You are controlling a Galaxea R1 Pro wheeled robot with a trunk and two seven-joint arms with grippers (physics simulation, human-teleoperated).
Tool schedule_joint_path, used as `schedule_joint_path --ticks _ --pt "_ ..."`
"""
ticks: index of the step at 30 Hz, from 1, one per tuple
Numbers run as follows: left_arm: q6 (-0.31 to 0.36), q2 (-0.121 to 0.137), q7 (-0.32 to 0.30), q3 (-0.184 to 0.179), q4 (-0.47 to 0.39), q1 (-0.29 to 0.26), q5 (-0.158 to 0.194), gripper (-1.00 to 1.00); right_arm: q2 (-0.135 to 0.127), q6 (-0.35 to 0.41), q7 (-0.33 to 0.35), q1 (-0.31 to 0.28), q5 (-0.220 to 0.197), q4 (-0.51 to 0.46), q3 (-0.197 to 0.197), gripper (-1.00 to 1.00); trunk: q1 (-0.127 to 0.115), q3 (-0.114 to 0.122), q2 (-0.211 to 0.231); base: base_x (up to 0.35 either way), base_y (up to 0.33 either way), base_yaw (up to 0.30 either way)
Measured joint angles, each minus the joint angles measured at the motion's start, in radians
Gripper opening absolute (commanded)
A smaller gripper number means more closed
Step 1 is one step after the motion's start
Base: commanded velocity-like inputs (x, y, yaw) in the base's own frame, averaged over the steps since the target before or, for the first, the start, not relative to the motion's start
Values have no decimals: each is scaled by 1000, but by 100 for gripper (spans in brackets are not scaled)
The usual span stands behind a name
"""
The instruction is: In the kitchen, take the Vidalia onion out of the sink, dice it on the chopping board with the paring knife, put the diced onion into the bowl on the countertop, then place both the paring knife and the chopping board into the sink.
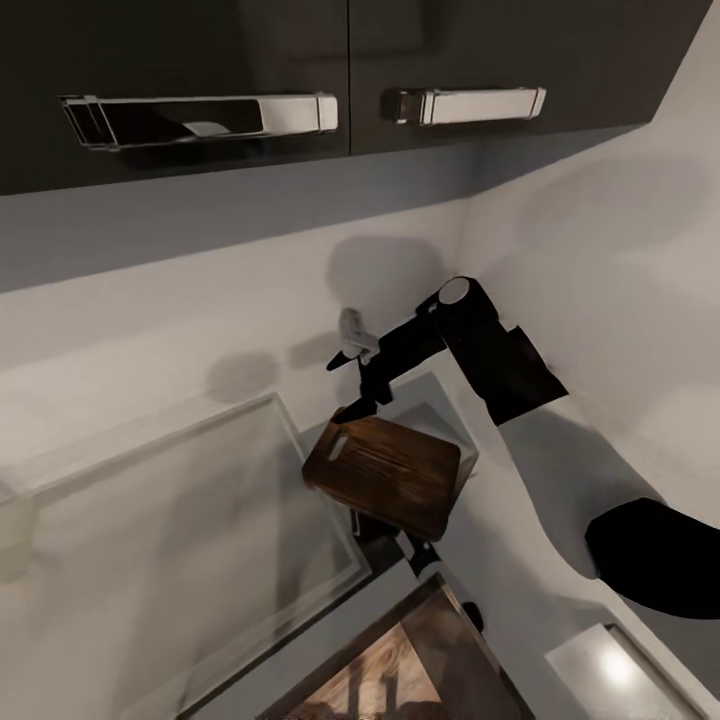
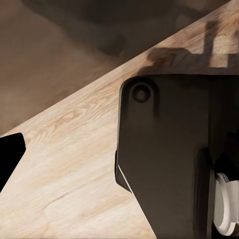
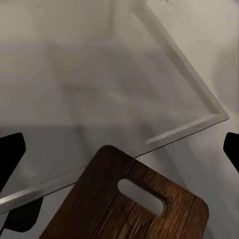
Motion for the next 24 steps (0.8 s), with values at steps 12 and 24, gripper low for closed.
schedule_joint_path --ticks 12,24 --pt "-68 2 1 -5 -7 0 0 100 21 -5 0 0 1 0 1 100 0 -19 0 0 0 0" --pt "-95 2 1 -5 -3 0 0 100 21 -9 -1 -1 1 0 1 100 0 -39 0 0 0 0"
